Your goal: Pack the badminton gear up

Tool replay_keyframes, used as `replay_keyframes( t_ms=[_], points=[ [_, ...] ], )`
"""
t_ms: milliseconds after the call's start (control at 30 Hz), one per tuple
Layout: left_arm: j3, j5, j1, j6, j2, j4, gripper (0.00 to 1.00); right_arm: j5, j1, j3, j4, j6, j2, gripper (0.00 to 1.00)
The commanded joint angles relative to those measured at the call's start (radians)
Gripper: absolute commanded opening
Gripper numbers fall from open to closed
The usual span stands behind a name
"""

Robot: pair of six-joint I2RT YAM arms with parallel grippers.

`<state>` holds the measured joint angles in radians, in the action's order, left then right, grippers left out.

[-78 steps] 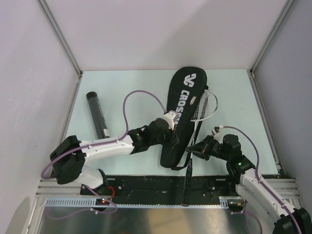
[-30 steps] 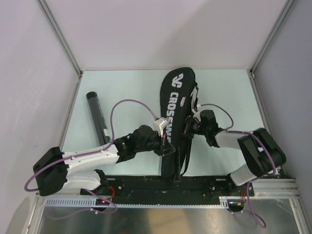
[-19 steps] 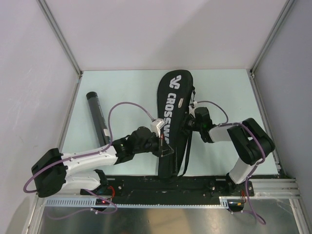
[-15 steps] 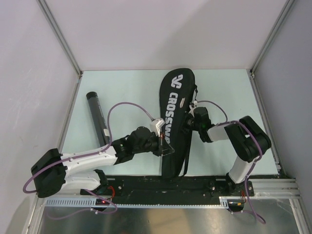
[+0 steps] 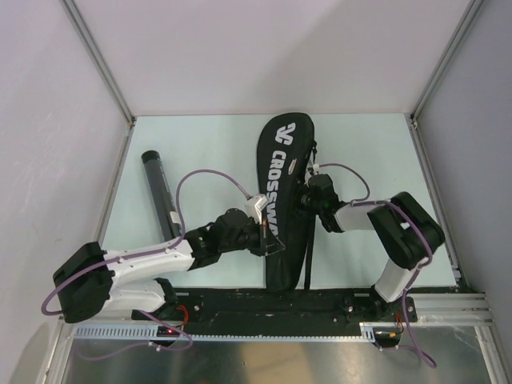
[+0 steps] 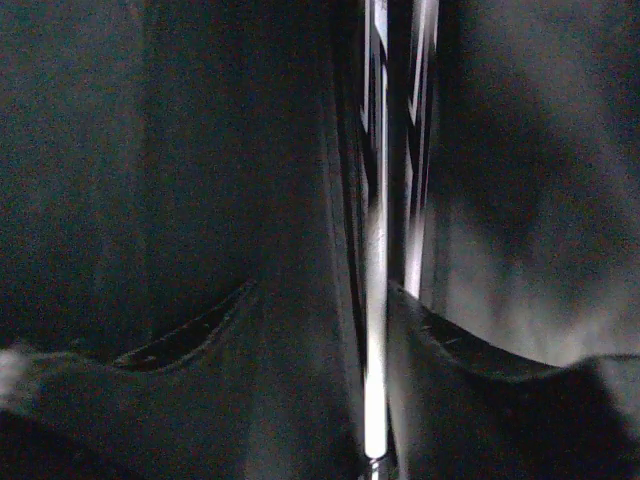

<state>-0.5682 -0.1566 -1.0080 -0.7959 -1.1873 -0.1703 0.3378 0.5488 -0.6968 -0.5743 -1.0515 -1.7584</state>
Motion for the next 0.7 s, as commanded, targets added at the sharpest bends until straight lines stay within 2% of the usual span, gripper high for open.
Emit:
replay_keyframes(
  t_ms=[0,167,267,500,667],
  points=[
    [-0.015,0.034,0.013,0.024,-0.04,-0.025,0.0,-0.153,0.022,-0.032,0.36,0.088,0.153,0.57],
    [-0.04,0.088,0.015,0.061,-0.106,0.031,0.01,-0.248,0.001,0.01,0.609,0.126,0.291,0.65],
    [-0.045,0.096,0.015,0.063,-0.13,0.038,0.07,-0.276,-0.016,0.015,0.697,0.155,0.343,0.68],
    [-0.056,0.082,0.015,0.07,-0.134,0.038,0.38,-0.259,-0.076,0.016,0.712,0.243,0.446,0.69],
    [-0.061,0.109,0.016,0.076,-0.118,0.05,0.56,-0.217,-0.133,0.016,0.671,0.27,0.469,0.78]
  ],
)
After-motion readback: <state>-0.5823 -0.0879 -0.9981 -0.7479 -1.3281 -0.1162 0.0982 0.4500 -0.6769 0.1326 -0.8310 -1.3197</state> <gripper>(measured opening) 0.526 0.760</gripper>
